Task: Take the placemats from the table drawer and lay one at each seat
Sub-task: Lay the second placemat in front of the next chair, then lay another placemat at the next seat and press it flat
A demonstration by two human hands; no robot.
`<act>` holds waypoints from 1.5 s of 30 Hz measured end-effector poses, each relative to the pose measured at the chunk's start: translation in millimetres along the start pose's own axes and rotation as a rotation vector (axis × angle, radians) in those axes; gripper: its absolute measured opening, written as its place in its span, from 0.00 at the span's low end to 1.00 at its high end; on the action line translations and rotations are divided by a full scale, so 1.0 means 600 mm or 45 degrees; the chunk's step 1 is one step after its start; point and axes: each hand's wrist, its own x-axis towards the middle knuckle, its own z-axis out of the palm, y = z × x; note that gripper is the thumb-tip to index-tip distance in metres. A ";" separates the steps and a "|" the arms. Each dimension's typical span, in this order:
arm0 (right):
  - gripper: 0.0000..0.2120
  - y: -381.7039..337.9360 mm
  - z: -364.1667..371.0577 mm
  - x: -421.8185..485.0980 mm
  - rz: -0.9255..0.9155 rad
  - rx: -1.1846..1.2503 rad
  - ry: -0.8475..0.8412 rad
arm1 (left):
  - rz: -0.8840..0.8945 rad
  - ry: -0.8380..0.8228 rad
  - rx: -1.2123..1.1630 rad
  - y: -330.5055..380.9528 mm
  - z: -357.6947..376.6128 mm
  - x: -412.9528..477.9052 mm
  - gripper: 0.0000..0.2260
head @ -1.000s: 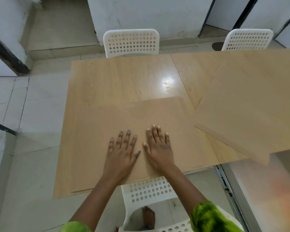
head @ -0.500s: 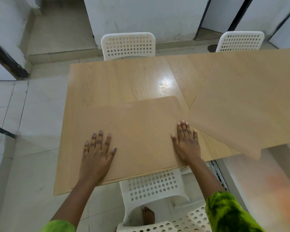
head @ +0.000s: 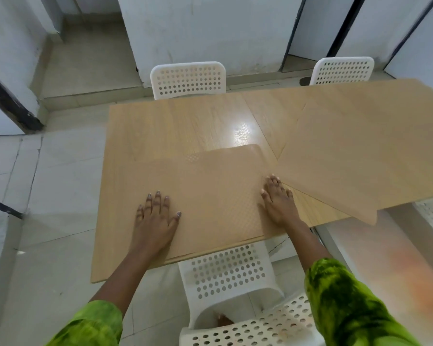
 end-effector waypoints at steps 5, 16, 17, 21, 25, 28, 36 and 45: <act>0.23 0.066 -0.058 -0.004 0.165 0.060 0.165 | 0.133 -0.034 -0.060 0.115 -0.031 0.028 0.28; 0.32 0.271 -0.155 0.012 0.059 -0.126 -0.128 | 0.414 -0.149 -0.206 0.470 -0.028 0.135 0.21; 0.33 0.275 -0.157 0.012 0.033 -0.125 -0.144 | 0.374 -0.145 -0.184 0.482 -0.028 0.147 0.20; 0.36 0.316 -0.168 0.024 -0.029 -0.136 -0.169 | 0.132 -0.174 -0.219 0.548 -0.022 0.185 0.18; 0.36 0.347 -0.184 0.036 -0.042 -0.132 -0.167 | 0.008 -0.225 -0.322 0.592 -0.015 0.203 0.17; 0.36 0.370 -0.202 0.041 -0.051 -0.133 -0.189 | -0.020 -0.260 -0.387 0.617 -0.010 0.205 0.16; 0.31 0.352 -0.217 0.050 -0.110 -0.193 -0.228 | -0.250 -0.294 -0.506 0.638 -0.003 0.209 0.18; 0.27 0.317 -0.213 0.053 -0.091 -0.219 -0.274 | -0.359 -0.109 -1.139 0.628 -0.027 0.217 0.17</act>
